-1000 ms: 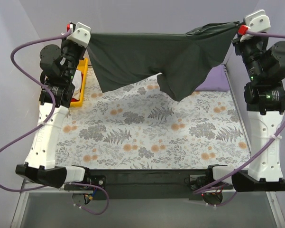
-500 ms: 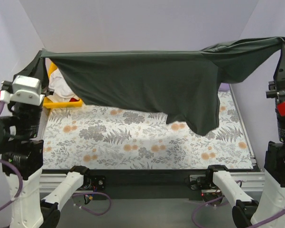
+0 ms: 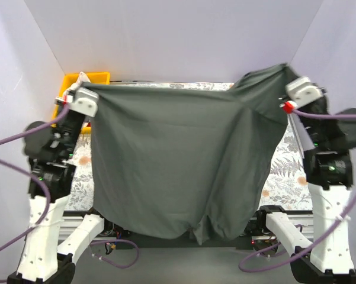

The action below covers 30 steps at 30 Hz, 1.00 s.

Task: Fold and stack the t-shirts
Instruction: Flatten the tshirt out

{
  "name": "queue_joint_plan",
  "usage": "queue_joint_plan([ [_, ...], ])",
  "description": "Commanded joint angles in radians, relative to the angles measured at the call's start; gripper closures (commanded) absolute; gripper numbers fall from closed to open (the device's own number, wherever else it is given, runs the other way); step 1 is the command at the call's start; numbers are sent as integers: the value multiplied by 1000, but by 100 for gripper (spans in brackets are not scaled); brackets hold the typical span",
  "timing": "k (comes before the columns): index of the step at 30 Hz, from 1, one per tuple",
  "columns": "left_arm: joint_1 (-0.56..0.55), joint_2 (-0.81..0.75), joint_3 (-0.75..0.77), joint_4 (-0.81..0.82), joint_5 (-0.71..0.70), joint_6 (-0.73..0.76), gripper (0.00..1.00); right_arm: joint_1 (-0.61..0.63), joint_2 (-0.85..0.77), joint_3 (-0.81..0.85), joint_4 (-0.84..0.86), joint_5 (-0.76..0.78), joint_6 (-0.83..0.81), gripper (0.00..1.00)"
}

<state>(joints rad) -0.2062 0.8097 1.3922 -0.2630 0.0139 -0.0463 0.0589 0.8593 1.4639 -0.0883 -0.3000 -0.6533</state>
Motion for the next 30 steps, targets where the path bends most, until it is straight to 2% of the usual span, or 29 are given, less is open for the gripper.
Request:
queue_joint_plan([
  [1, 5, -53, -242, -76, 38, 37, 100, -5, -20, -192, 18, -103, -60, 99],
  [4, 5, -70, -399, -65, 89, 31, 100, -5, -17, -375, 53, -149, -83, 99],
  [6, 7, -57, -533, -39, 104, 25, 100, 1, 16, -440, 71, -168, -98, 99],
  [8, 7, 2, -640, 40, 116, 2, 100, 12, 56, -522, 129, -172, -109, 99],
  [12, 5, 192, -719, 206, 141, 14, 100, 42, 254, -570, 220, -134, -134, 99],
  [16, 8, 516, -639, 321, 136, 20, 100, 61, 452, -510, 265, -105, -151, 99],
  [22, 79, 839, -431, 340, 150, 6, 100, 70, 699, -337, 295, -64, -196, 99],
  [26, 116, 930, -332, 327, 185, 6, 100, 73, 832, -215, 291, -41, -226, 99],
  [30, 126, 957, -291, 301, 239, 36, 100, 79, 871, -159, 268, -30, -244, 99],
])
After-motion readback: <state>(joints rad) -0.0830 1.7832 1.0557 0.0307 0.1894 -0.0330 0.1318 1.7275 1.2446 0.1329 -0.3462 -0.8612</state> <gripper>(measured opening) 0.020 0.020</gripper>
